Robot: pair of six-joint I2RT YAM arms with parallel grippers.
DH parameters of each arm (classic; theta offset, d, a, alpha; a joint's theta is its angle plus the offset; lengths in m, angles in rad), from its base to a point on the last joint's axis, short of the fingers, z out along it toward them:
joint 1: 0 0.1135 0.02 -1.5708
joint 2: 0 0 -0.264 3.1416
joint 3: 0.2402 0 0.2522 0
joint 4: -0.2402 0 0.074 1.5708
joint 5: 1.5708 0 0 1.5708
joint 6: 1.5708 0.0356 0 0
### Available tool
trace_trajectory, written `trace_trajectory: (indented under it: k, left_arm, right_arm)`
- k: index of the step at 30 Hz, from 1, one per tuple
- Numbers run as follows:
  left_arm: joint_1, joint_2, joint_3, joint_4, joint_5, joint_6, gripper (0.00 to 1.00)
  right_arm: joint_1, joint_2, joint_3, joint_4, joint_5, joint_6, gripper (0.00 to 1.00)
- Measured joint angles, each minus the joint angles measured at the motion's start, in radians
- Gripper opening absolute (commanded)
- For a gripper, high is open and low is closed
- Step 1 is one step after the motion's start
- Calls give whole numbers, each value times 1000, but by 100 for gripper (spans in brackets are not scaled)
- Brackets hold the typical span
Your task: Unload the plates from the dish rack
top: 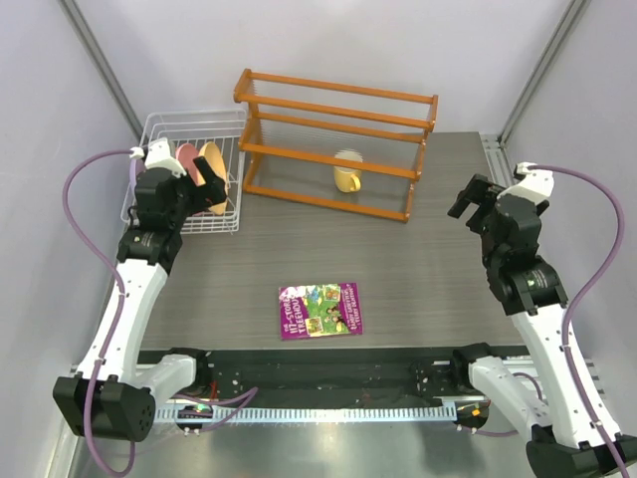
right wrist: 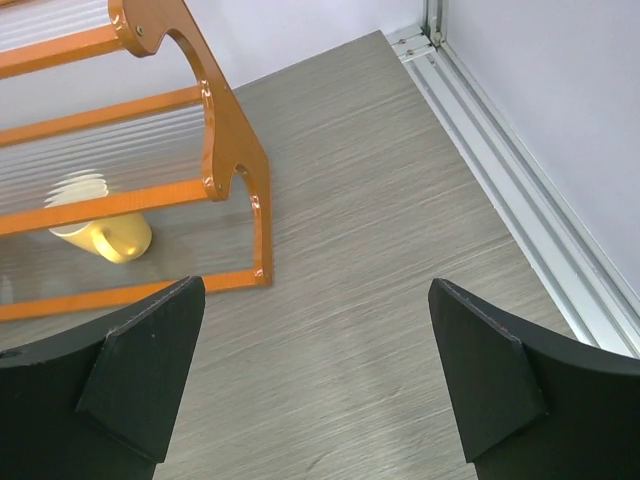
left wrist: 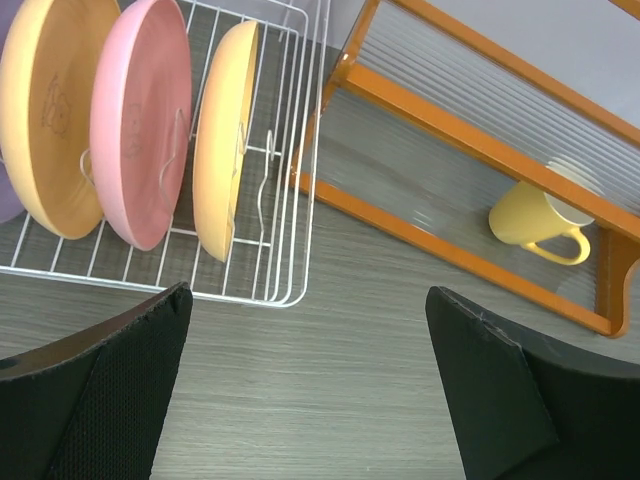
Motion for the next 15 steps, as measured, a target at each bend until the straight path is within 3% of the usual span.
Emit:
trace_trajectory:
  k: [9,15]
  left_arm:
    - [0,16,0,60,113,47,98]
    - [2,259,171,60,152,95,98]
  right_arm:
    - [0,116,0,8,-46,2,100]
    - [0,159,0,8,-77,5,100]
